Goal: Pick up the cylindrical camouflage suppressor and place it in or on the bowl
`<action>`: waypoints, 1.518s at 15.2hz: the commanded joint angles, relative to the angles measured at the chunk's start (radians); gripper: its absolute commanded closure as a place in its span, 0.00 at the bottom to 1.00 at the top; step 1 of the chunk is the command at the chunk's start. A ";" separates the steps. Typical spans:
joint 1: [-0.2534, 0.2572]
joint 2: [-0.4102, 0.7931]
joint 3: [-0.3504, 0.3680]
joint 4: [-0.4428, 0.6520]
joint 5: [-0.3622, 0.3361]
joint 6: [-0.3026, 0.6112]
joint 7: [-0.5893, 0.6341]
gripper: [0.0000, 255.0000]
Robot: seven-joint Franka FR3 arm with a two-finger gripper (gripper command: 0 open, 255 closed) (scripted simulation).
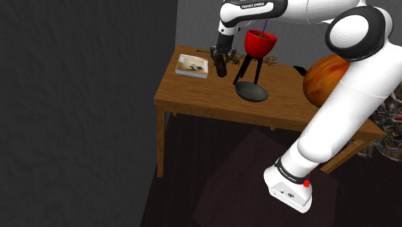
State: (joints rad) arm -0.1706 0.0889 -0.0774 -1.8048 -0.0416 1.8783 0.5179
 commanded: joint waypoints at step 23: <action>-0.043 -0.605 -0.033 -0.518 -0.063 -0.083 -0.051 1.00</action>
State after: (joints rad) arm -0.2076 -0.4782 -0.1043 -2.2878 -0.0982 1.7996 0.4742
